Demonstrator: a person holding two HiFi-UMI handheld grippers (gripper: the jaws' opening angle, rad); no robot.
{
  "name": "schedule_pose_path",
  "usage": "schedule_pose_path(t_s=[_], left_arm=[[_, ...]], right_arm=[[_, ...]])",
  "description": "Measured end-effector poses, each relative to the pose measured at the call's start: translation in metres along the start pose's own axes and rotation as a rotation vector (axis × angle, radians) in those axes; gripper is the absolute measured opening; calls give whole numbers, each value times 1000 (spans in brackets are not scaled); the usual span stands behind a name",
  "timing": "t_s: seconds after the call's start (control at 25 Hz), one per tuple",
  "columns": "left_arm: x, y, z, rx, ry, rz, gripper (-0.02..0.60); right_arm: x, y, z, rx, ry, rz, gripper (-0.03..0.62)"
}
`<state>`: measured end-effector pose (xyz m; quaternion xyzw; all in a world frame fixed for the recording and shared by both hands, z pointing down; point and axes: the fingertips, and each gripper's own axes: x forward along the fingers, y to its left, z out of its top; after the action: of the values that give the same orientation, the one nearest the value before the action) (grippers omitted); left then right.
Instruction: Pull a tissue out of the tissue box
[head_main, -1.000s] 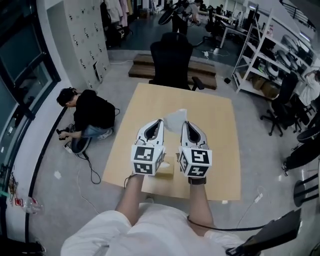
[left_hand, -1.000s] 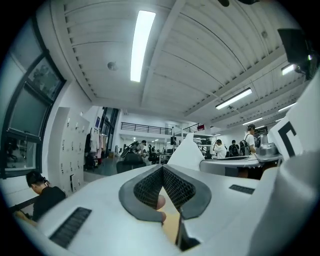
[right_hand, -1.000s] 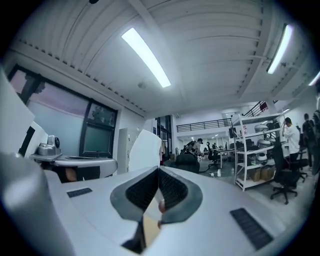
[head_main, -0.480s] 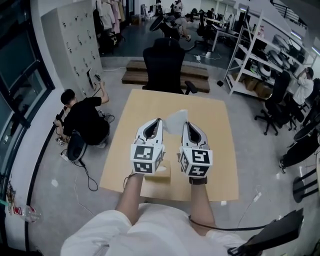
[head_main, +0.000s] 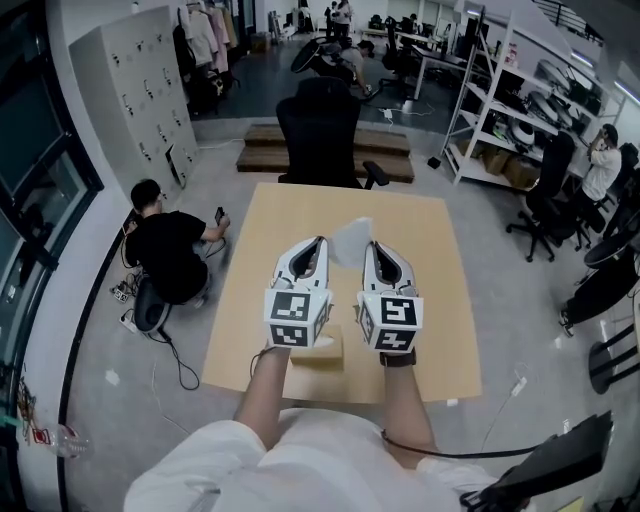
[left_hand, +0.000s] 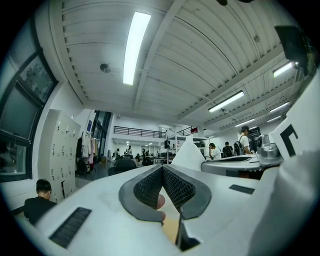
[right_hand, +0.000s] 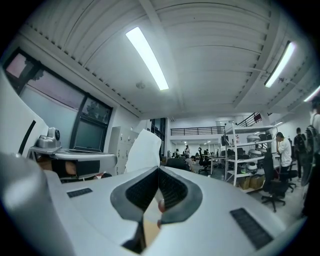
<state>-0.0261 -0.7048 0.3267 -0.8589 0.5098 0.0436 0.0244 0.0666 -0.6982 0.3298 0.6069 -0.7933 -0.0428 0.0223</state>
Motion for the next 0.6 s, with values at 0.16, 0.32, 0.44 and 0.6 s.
schedule_pose_path(t_s=[0.16, 0.32, 0.44, 0.6], left_arm=[[1, 6, -1, -9, 1, 7, -12], [4, 8, -1, -17, 1, 0, -12], [4, 11, -1, -21, -5, -1, -12], [3, 21, -4, -29, -3, 7, -12]], right_arm=[[3, 2, 0, 0, 1, 0, 6], [8, 2, 0, -2, 1, 2, 6], [10, 5, -1, -4, 2, 3, 6], [14, 12, -2, -7, 5, 4, 6]])
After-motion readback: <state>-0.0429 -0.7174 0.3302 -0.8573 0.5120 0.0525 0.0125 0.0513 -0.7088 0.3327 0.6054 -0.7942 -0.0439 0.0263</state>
